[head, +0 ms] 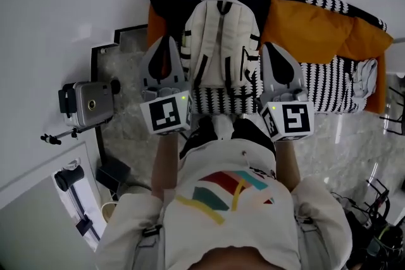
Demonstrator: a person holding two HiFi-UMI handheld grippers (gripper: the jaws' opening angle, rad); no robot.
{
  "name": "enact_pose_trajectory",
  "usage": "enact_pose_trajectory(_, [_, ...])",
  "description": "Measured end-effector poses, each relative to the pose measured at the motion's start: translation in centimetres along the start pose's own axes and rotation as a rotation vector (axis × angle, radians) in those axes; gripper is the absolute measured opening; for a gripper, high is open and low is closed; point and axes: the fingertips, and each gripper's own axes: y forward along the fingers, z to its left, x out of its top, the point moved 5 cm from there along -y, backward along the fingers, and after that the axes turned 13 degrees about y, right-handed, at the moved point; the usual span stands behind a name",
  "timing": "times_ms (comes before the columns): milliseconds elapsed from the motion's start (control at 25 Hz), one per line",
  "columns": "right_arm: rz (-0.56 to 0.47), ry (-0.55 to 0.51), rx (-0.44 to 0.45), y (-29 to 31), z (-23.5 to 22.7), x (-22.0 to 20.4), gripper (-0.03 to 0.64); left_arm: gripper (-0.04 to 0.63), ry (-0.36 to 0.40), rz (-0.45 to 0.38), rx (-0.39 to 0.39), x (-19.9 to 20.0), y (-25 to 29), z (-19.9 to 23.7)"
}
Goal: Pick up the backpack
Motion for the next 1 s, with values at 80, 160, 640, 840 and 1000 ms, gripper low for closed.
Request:
enact_pose_trajectory(80, [0.032,0.008,0.007,1.1,-0.7,-1.0,0.006,0.017,-0.004,0.021,-0.013,-1.3,1.1,-0.1])
enact_pose_trajectory(160, [0.059,0.01,0.013,1.8,-1.2,-2.0,0.006,0.017,0.003,0.042,-0.022,-2.6,2.0,-0.4])
enact_pose_trajectory(640, [0.053,-0.005,-0.001,9.3,-6.3,-6.3,0.005,0.017,0.017,0.053,-0.099,-8.3,10.5,-3.4])
enact_pose_trajectory(840, [0.063,-0.005,0.003,11.6,-7.6,-10.6,0.006,0.017,0.006,0.059,-0.119,-12.9,12.3,-5.8])
enact_pose_trajectory(1000, [0.083,0.003,-0.01,12.8,-8.9,-14.8,0.006,0.017,0.012,0.067,-0.145,-16.5,13.5,-7.2])
